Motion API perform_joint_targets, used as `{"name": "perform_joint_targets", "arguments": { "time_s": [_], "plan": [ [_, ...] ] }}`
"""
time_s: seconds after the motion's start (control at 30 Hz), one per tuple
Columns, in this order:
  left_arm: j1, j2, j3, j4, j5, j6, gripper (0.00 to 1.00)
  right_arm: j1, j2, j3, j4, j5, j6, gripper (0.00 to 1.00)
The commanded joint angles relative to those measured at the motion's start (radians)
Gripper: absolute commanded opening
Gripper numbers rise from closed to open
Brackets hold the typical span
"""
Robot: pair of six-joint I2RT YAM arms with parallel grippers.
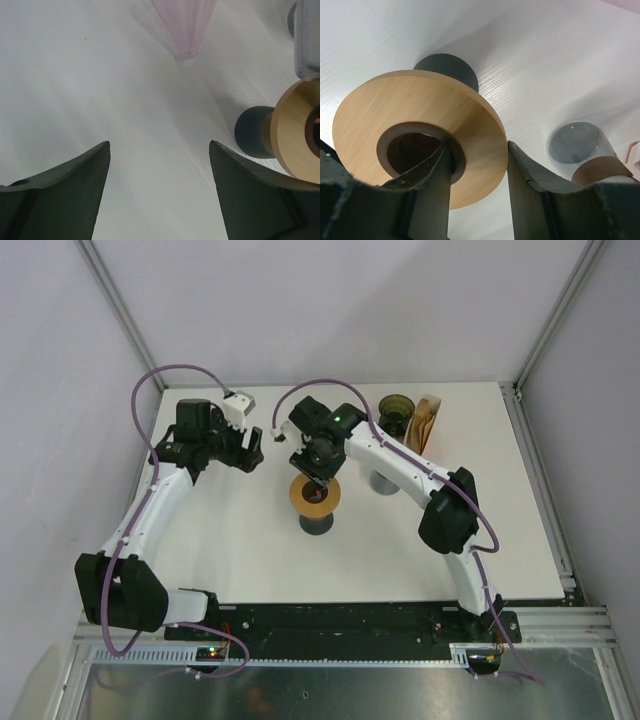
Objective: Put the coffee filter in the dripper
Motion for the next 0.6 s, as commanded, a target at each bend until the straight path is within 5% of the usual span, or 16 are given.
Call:
{"name": "perform_joint_targets", "arguments": {
  "time_s": [0.0, 0.17, 0.57],
  "plan": [
    [0.010, -0.030, -0.009, 0.008, 0.026, 0.001, 0.85, 0.000, 0.009, 0.031, 0.021, 0.023, -0.011, 0.04],
    [0.013, -0.027, -0.009, 0.009, 0.028, 0.003, 0.85, 0.002, 0.025, 0.027, 0.018, 0.019, -0.012, 0.13],
    [0.015, -0.019, -0.009, 0.008, 0.040, 0.004, 0.85, 0.002, 0.005, 0.030, 0.026, -0.004, -0.022, 0.55]
  ]
}}
